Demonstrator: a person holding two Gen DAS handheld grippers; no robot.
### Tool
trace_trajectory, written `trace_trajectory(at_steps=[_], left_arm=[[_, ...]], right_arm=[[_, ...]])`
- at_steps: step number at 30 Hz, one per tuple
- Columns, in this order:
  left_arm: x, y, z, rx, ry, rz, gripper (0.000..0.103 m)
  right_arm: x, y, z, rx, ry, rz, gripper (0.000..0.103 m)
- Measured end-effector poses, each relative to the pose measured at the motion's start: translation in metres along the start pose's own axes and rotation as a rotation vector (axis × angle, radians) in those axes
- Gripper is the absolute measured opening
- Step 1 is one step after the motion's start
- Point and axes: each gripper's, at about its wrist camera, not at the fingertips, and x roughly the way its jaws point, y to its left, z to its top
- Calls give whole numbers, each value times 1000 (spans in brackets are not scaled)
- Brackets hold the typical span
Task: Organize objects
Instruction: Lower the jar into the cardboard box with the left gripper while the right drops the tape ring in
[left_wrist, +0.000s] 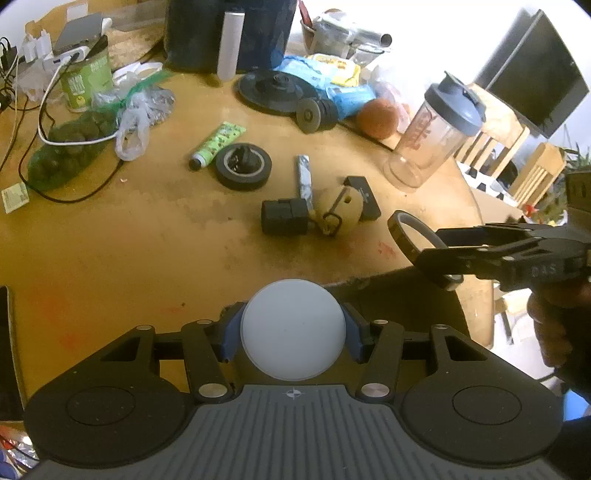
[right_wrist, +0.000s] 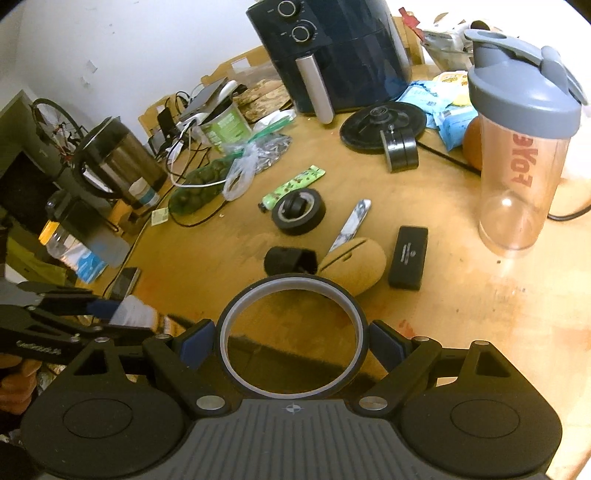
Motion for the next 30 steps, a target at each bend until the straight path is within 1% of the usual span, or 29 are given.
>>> trace_trajectory(at_steps=[5,13,22,27,30], left_arm=[[6,-3,-6,5,17,2,53],[18,-5,-11,11,44,23,53],[32,-2,-12,7,69,53,53],[38,0,-13,12,88,65,53],[42,-1,-12,-1,90,80,53]], right_arm=[[-5,5,-13,-15,15,31,90],[-3,15,-33,-98,72,51,90],[9,23,-50,-202,121,11,90],[16,30,-53,-278,143,-25,90],[21,35,-55,-319,154,-45,90]])
